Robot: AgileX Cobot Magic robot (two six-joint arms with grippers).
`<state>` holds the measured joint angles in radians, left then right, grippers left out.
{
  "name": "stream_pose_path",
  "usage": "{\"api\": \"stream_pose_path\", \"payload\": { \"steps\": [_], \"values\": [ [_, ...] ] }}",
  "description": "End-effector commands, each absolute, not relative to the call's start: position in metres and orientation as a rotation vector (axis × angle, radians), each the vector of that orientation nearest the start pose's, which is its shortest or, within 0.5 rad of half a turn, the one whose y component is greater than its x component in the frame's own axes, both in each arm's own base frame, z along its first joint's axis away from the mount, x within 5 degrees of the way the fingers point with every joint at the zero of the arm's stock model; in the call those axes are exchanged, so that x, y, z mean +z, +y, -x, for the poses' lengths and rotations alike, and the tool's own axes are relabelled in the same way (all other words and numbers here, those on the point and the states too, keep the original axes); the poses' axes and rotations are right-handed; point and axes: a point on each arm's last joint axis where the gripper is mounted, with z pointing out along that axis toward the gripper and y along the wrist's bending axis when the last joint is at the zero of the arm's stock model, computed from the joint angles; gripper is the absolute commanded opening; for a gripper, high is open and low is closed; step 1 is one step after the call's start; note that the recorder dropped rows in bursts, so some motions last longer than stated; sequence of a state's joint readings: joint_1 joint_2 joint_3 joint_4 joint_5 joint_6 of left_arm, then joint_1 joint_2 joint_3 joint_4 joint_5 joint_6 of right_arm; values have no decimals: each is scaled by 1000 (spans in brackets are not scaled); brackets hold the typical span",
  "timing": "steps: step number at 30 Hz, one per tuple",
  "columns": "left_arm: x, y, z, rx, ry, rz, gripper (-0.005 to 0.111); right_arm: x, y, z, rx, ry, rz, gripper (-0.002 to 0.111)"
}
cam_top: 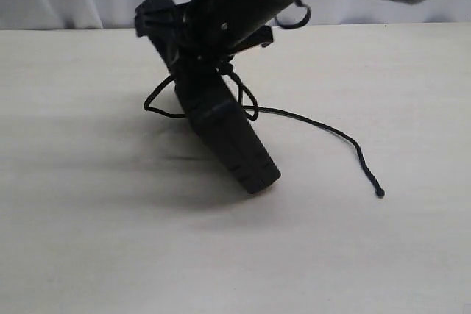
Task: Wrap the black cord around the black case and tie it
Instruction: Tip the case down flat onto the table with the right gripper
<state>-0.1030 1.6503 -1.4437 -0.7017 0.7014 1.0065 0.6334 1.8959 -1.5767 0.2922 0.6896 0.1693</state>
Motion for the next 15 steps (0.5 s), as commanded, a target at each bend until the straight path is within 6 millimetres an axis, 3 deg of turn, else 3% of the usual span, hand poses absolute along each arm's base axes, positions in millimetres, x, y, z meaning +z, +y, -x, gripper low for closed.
{"api": "stream_pose_path", "payload": {
  "steps": [1,5,10,12,15],
  "values": [
    [344,-79,-367,-403,2058,-763,11,232,293,-320,618,2618,477,4],
    [343,-80,-365,-425,2060,-795,12,212,312,-315,652,2618,480,4],
    [343,-82,-363,-447,2058,-812,12,203,316,-318,661,2604,481,5],
    [344,-83,-363,-461,2042,-822,12,203,315,-319,643,2582,546,11],
    [344,-85,-362,-486,2021,-842,12,209,315,-320,639,2545,585,30]
  ]
}}
